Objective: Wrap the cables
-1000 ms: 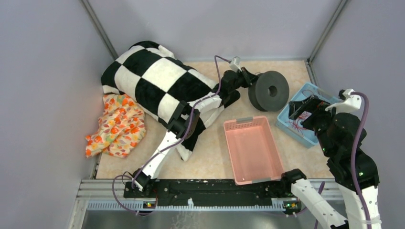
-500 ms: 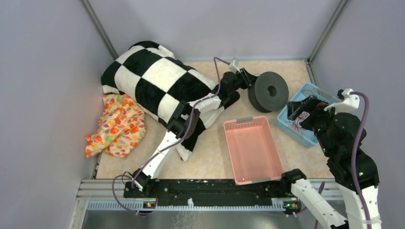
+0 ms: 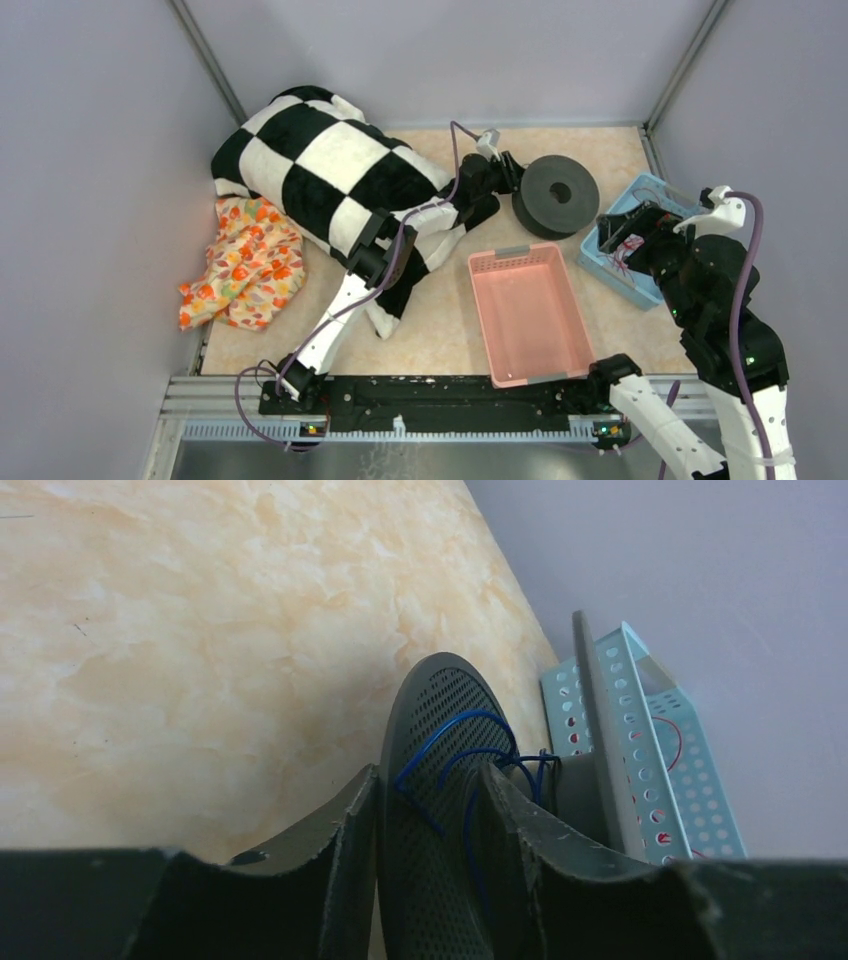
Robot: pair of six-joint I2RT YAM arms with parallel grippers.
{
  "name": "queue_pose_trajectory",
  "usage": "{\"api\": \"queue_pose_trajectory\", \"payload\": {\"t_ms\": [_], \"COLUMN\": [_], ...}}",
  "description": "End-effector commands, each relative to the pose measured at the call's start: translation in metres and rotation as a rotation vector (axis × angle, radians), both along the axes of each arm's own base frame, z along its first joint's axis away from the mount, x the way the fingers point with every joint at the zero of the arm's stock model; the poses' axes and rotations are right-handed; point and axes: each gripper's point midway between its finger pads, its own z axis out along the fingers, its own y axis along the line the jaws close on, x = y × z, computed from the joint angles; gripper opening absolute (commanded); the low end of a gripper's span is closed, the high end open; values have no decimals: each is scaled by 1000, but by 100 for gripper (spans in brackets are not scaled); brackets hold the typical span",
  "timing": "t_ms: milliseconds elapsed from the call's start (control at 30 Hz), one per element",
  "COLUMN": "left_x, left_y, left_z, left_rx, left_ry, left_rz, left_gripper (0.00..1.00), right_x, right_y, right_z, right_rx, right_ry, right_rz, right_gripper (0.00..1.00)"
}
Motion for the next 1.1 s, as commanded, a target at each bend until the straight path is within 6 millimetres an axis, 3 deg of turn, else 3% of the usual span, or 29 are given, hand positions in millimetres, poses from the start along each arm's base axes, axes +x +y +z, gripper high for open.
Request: {"api": "queue_pose_trajectory", "payload": {"t_ms": [0, 400, 533, 633, 800, 1067], "left_x": [20, 33, 33, 34, 28, -10], "left_y": [23, 37, 43, 43, 47, 58], "left_z": [30, 57, 74, 100, 161, 240], "left_rx": [18, 155, 190, 213, 184, 164], "left_ry": [-115, -288, -351, -411, -511, -593], "left_rz": [15, 67, 84, 76, 86, 51], "left_gripper": [49, 77, 81, 82, 84, 85], "right_x": [4, 8, 10, 13, 16, 21], "right_y": [0, 1, -1, -2, -8, -6], "right_z": [7, -2, -11, -19, -35, -61], "right_rx": [13, 1, -15, -35, -63, -104], "right_ry": [-29, -13, 10, 36, 85, 164], "right_rz": [-9, -7, -16, -24, -57, -42], "right_gripper": [97, 98, 99, 99, 99, 99]}}
